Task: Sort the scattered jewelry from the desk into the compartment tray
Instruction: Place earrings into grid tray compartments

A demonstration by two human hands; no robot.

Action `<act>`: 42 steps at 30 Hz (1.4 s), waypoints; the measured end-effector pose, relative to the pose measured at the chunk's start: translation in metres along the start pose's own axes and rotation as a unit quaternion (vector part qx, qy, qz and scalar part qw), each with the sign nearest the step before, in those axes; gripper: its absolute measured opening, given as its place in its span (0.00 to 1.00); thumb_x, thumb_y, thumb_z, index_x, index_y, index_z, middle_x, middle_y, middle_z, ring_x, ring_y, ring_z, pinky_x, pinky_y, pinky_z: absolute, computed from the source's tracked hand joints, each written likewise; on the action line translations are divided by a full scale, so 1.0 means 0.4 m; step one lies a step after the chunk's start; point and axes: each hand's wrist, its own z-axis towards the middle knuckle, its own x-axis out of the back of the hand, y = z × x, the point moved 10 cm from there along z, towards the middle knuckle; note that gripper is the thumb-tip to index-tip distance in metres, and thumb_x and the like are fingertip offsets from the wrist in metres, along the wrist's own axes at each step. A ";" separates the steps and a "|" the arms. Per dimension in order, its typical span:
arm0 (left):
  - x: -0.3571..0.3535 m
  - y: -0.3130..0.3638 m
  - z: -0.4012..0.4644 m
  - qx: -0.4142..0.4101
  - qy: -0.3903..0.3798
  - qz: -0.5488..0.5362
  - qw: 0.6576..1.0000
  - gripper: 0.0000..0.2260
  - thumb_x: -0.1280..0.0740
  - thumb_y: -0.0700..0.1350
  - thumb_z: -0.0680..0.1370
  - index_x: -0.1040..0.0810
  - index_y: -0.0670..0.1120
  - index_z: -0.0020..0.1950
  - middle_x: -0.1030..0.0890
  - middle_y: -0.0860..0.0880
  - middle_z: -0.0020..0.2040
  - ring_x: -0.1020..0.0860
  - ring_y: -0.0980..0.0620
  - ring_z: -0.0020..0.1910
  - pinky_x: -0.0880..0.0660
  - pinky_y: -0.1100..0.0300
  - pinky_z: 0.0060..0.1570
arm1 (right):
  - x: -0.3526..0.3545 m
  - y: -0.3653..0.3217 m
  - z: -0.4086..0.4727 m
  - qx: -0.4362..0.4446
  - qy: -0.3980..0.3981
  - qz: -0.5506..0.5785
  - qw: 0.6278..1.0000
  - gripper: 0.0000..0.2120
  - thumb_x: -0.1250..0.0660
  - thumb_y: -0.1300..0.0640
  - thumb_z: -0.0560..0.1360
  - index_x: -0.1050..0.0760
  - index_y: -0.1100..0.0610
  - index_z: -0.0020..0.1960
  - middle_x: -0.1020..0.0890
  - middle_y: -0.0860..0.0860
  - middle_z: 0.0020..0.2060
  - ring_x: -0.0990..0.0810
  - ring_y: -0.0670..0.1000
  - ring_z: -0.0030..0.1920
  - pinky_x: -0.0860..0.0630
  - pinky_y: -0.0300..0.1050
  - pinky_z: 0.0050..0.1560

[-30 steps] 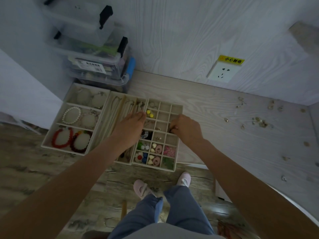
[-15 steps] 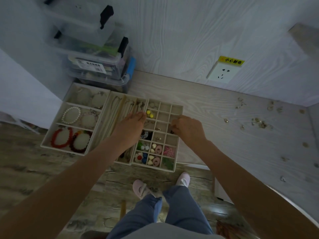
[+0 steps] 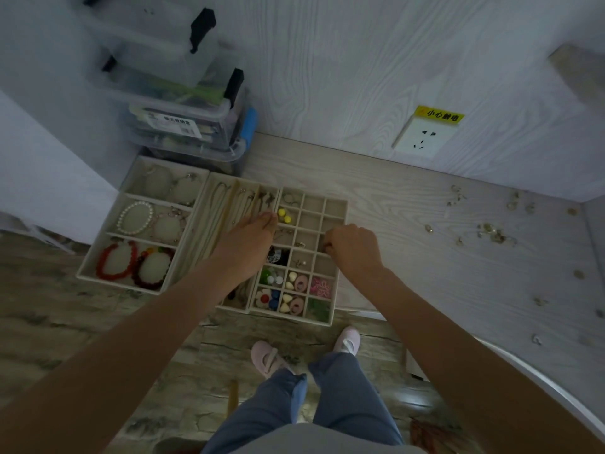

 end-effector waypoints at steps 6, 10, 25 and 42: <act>-0.003 -0.002 0.003 0.000 -0.001 -0.001 1.000 0.28 0.43 0.39 0.81 0.53 0.41 0.77 0.49 0.45 0.78 0.48 0.49 0.76 0.52 0.57 0.73 | -0.001 -0.006 -0.006 0.004 -0.011 -0.002 1.000 0.14 0.40 0.65 0.75 0.20 0.53 0.53 0.18 0.53 0.48 0.19 0.55 0.47 0.31 0.42 0.40; 0.000 0.003 -0.001 -0.004 0.001 0.003 1.000 0.28 0.43 0.38 0.81 0.53 0.41 0.77 0.48 0.44 0.77 0.48 0.49 0.76 0.51 0.58 0.73 | 0.001 -0.001 -0.002 0.013 -0.018 0.011 1.000 0.13 0.40 0.62 0.77 0.20 0.51 0.55 0.18 0.52 0.50 0.19 0.55 0.50 0.28 0.43 0.45; -0.003 0.005 0.002 -0.010 -0.012 0.013 1.000 0.28 0.43 0.36 0.80 0.53 0.40 0.77 0.49 0.43 0.77 0.48 0.48 0.76 0.51 0.57 0.73 | 0.012 0.024 -0.022 0.002 0.011 0.046 0.999 0.11 0.40 0.54 0.79 0.20 0.50 0.55 0.17 0.50 0.49 0.19 0.53 0.47 0.30 0.41 0.41; 0.007 0.014 -0.001 -0.004 -0.007 0.014 1.000 0.28 0.43 0.36 0.80 0.53 0.40 0.77 0.49 0.43 0.77 0.47 0.48 0.76 0.50 0.58 0.73 | -0.016 0.009 -0.004 -0.011 -0.004 0.045 0.999 0.13 0.40 0.60 0.76 0.20 0.50 0.53 0.17 0.52 0.47 0.19 0.55 0.47 0.29 0.43 0.39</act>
